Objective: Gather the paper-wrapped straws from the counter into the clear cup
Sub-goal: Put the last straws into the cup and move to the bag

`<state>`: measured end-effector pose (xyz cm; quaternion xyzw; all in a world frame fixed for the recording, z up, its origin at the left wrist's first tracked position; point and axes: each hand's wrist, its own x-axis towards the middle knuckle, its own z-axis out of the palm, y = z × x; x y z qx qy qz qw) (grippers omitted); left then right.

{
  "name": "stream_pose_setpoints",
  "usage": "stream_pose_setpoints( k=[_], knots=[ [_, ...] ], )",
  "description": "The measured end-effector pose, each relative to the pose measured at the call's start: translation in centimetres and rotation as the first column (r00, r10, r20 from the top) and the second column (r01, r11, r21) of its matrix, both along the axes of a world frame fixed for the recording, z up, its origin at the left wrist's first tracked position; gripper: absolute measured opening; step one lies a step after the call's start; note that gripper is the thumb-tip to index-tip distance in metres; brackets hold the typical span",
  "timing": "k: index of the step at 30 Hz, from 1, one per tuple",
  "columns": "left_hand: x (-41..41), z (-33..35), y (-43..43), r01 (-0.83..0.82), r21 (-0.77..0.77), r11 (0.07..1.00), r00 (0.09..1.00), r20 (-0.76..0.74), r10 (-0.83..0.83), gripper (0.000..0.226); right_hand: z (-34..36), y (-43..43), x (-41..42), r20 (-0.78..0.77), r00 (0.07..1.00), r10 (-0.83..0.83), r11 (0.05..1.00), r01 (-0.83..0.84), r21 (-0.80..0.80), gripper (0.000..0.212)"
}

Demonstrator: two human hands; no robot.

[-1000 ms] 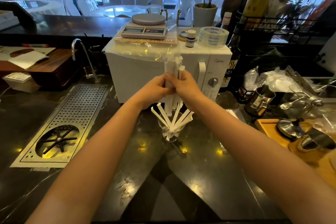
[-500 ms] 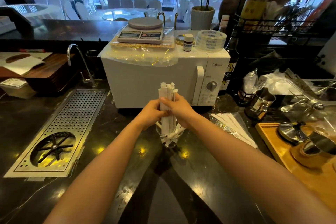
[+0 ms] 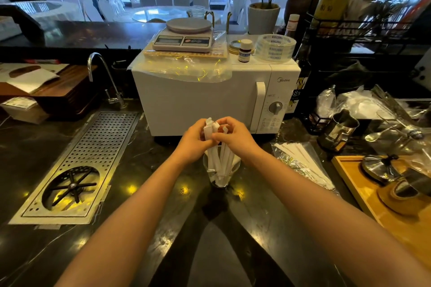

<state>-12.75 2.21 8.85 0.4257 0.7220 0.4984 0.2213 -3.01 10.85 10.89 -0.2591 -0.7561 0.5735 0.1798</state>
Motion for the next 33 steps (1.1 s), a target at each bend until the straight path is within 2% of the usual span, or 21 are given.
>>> stream_pose_setpoints(
  k=[8, 11, 17, 21, 25, 29, 33],
  knots=[
    [0.1, 0.2, -0.4, -0.037, -0.018, 0.999, 0.976, -0.214, 0.032, 0.055, -0.7, 0.0, -0.1, 0.085, 0.996, 0.037, 0.954, -0.06, 0.293, 0.034],
    [0.3, -0.1, -0.5, -0.065, -0.05, 0.997, 0.943, -0.331, 0.045, 0.05, -1.2, -0.1, -0.1, 0.135, 0.99, 0.039, 0.909, -0.091, 0.406, 0.036],
    [0.4, -1.5, -0.4, -0.074, -0.155, 0.985, 0.895, -0.447, -0.003, 0.043, -2.4, 0.1, 0.0, 0.292, 0.956, 0.035, 0.792, -0.205, 0.575, 0.037],
    [0.5, -2.3, -0.5, -0.068, -0.203, 0.977, 0.852, -0.521, -0.049, 0.045, -2.9, 0.0, 0.5, 0.362, 0.932, 0.008, 0.749, -0.245, 0.616, 0.046],
    [0.4, -2.5, -0.4, -0.123, -0.279, 0.952, 0.708, -0.697, -0.113, 0.047, -3.0, 0.1, 0.8, 0.443, 0.896, -0.018, 0.701, -0.305, 0.645, 0.054],
    [0.3, -2.4, -0.3, -0.121, -0.366, 0.923, 0.729, -0.663, -0.168, 0.05, -2.9, 0.2, 0.8, 0.544, 0.839, -0.009, 0.651, -0.407, 0.64, 0.059],
    [0.1, -1.8, -0.3, -0.1, -0.378, 0.92, 0.763, -0.623, -0.172, 0.053, -2.5, 0.3, 1.1, 0.531, 0.847, -0.025, 0.663, -0.383, 0.643, 0.064]
  ],
)
